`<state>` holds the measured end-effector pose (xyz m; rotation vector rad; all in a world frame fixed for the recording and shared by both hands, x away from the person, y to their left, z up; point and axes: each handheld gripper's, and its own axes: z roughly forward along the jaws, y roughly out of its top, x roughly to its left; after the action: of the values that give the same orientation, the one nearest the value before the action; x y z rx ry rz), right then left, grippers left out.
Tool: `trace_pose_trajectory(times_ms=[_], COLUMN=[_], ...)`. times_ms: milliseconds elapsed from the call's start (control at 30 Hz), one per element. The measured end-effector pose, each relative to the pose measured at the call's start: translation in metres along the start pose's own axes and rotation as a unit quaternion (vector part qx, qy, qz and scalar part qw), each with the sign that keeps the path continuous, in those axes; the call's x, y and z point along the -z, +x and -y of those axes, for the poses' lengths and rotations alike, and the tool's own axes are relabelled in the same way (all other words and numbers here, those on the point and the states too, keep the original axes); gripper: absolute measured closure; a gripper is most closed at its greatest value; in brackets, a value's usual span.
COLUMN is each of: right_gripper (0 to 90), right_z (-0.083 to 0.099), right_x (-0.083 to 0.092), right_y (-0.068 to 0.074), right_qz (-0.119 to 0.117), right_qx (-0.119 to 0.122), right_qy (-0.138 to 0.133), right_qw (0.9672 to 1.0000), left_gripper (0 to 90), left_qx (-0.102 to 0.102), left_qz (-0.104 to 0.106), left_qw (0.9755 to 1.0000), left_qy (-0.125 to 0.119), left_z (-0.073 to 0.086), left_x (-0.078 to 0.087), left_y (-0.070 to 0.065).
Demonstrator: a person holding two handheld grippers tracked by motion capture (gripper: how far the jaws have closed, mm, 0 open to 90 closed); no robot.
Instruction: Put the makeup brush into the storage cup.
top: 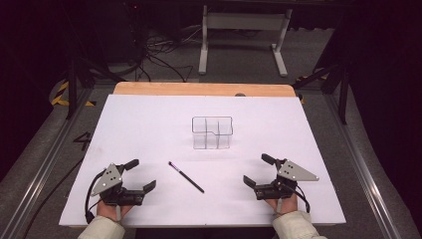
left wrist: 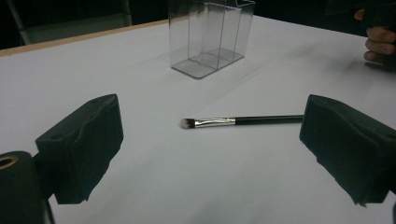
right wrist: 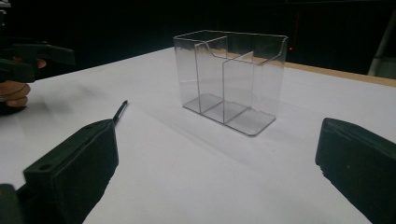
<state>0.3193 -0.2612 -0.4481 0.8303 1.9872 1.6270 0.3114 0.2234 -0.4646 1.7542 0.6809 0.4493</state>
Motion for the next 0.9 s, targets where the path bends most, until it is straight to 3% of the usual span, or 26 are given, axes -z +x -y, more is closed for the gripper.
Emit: trace_pose_trajectory(times_ms=[233, 433, 567, 633, 900], right_gripper=[0.0, 2.0, 2.6, 2.8, 0.8], right_z=[-0.001, -0.003, -0.012, -0.016, -0.033], right_x=[0.000, -0.002, -0.003, -0.006, -0.020], right_y=[0.000, -0.001, 0.002, 0.002, 0.009], right_qz=[-0.012, -0.018, -0.017, -0.013, -0.017], right_qx=[-0.005, -0.016, -0.006, -0.010, 0.000], right_qy=[-0.006, 0.008, 0.007, 0.013, 0.022], right_qw=[0.9999, 0.9997, 0.9998, 0.9998, 0.9996], left_gripper=[7.7, 7.2, 7.0, 7.1, 7.8], left_qx=[0.006, 0.006, 0.006, -0.008, 0.000], left_qz=[-0.002, -0.005, -0.006, -0.020, -0.018], left_qw=[1.0000, 1.0000, 1.0000, 0.9997, 0.9998], left_qy=[0.000, 0.000, 0.002, 0.015, 0.012], left_z=[-0.001, 0.000, 0.001, 0.001, -0.001], left_x=[-0.001, 0.000, -0.002, -0.003, -0.004], left_y=[-0.001, 0.000, 0.000, -0.001, 0.000])
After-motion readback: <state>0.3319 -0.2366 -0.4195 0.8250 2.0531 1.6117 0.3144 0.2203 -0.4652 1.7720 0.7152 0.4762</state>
